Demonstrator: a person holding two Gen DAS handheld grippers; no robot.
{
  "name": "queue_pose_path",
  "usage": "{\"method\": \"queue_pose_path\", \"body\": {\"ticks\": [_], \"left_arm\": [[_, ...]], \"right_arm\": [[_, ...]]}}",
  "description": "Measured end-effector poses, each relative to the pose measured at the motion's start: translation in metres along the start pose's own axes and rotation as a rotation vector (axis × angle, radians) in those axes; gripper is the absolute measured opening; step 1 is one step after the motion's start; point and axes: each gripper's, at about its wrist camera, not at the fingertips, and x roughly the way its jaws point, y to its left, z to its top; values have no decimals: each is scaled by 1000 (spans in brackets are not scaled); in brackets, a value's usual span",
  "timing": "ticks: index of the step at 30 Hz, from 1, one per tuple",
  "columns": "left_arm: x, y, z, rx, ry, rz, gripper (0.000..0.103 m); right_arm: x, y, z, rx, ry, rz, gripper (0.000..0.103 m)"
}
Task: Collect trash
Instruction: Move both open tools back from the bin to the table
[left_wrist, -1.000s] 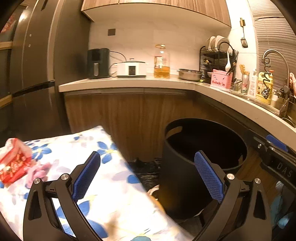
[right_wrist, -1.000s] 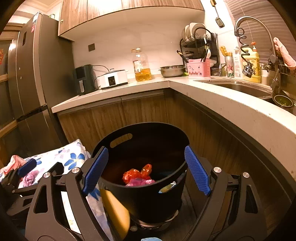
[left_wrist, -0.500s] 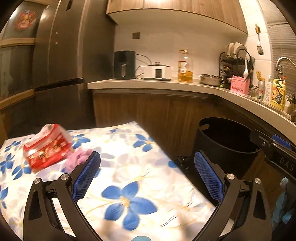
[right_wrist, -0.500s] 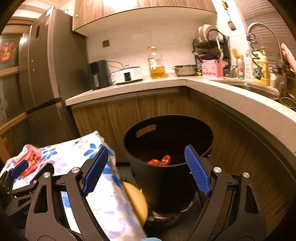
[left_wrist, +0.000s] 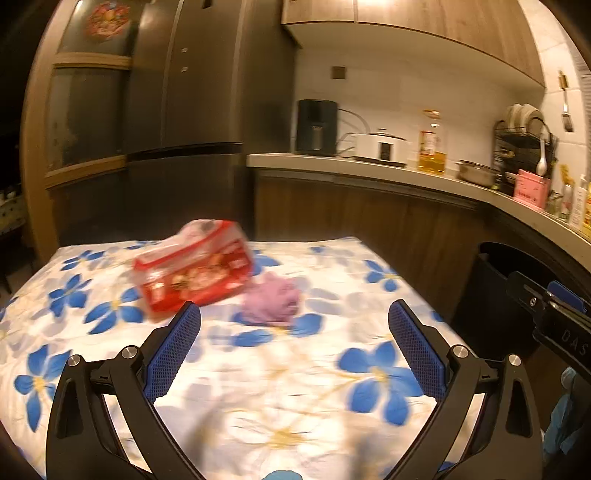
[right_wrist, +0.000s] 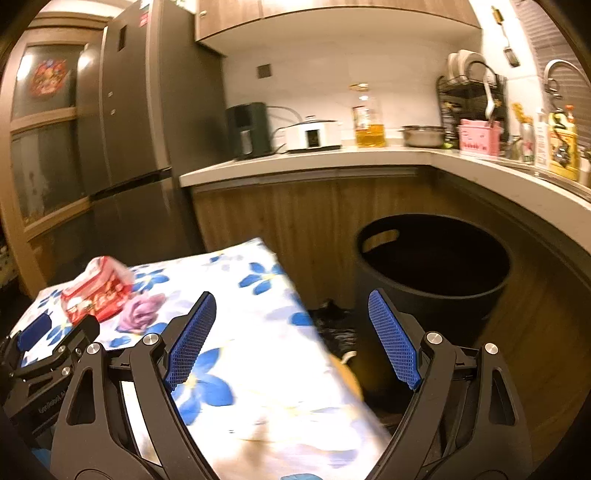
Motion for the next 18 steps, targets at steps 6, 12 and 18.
{"method": "queue_pose_path", "body": {"ticks": [6, 12, 18], "left_arm": [[2, 44, 3, -40, -9, 80, 97], [6, 79, 9, -63, -25, 151, 97], [20, 106, 15, -86, -16, 195, 97]], "right_arm": [[23, 51, -9, -42, 32, 81, 83], [49, 97, -14, -89, 60, 139, 83], [77, 126, -16, -82, 102, 176, 83]]}}
